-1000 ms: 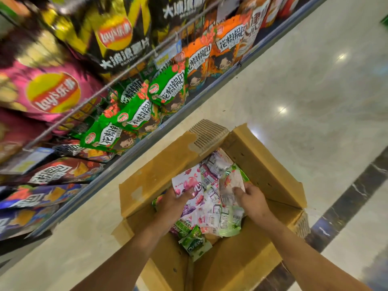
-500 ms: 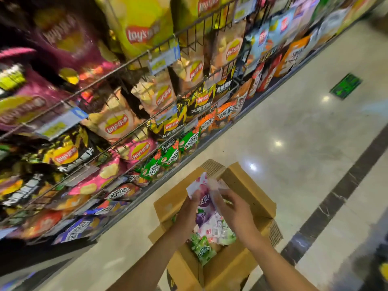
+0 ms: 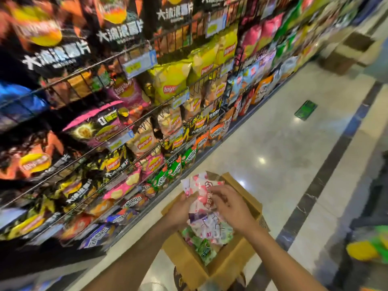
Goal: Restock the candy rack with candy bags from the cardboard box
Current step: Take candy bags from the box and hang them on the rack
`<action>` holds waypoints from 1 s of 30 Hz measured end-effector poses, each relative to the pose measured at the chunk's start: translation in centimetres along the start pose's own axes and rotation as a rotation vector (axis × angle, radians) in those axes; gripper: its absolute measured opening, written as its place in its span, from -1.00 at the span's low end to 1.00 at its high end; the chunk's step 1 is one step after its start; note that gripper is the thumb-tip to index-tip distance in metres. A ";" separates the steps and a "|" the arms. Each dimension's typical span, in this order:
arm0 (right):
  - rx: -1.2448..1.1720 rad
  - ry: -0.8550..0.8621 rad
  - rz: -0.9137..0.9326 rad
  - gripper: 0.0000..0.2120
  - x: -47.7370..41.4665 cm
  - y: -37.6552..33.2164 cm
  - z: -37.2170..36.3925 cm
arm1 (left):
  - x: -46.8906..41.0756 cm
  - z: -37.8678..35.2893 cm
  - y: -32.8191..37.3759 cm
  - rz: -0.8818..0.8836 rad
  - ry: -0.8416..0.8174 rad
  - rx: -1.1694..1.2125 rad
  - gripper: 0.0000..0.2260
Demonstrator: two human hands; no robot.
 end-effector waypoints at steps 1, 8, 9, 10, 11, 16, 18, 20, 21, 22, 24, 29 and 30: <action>0.047 0.007 0.019 -0.70 0.3 -0.3 0.6 | 1.2 -0.2 0.3 0.009 -0.018 -0.002 -0.28; 0.407 -0.062 0.093 -0.23 2.3 -3.1 3.0 | 6.3 -2.0 2.1 -0.084 -0.146 0.021 -0.47; 0.399 -0.074 0.089 -0.23 2.9 -3.6 3.4 | 7.0 -2.1 2.3 -0.095 -0.148 0.032 -0.60; 0.375 -0.082 0.085 -0.29 3.6 -4.2 3.8 | 7.7 -2.5 2.4 -0.117 -0.162 0.045 -0.72; 0.323 -0.089 0.077 -0.41 4.3 -4.8 4.4 | 8.4 -2.6 2.5 -0.129 -0.171 0.067 -0.79; -0.085 -0.032 -0.046 -0.77 8.0 -4.2 6.4 | 13.1 -3.0 2.5 -0.189 -0.134 0.137 -0.71; -0.213 0.031 -0.078 -0.82 9.6 -3.7 7.0 | 15.7 -3.7 2.4 -0.218 -0.119 0.140 -0.71; -0.307 0.085 -0.089 -0.84 11.4 -4.0 7.5 | 19.6 -4.6 2.6 -0.239 -0.087 0.127 -0.75; -0.338 0.104 -0.090 -0.83 12.3 -4.2 7.5 | 20.5 -4.6 2.2 -0.264 -0.056 0.126 -0.77; -0.362 0.116 -0.090 -0.83 13.1 -4.3 7.5 | 20.9 -4.2 1.4 -0.286 -0.030 0.142 -0.76; -0.402 0.120 -0.072 -0.81 15.0 -4.8 7.4 | 21.1 -3.0 -0.6 -0.321 0.003 0.177 -0.72; -0.496 0.076 0.024 -0.79 19.3 -8.1 6.9 | 25.8 -1.3 -2.6 -0.435 0.100 0.224 -0.19; -0.509 0.063 0.034 -0.77 20.0 -8.7 6.6 | 27.2 -1.0 -2.9 -0.437 0.127 0.225 -0.31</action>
Point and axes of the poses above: each hand's wrist, its own x-axis away from the middle knuckle, its own z-axis out of the back of the hand, y = z × x, the point moved 8 cm from there along -x, towards the middle knuckle, and after that the axes turned 2 degrees about y, right-handed, at the moved point
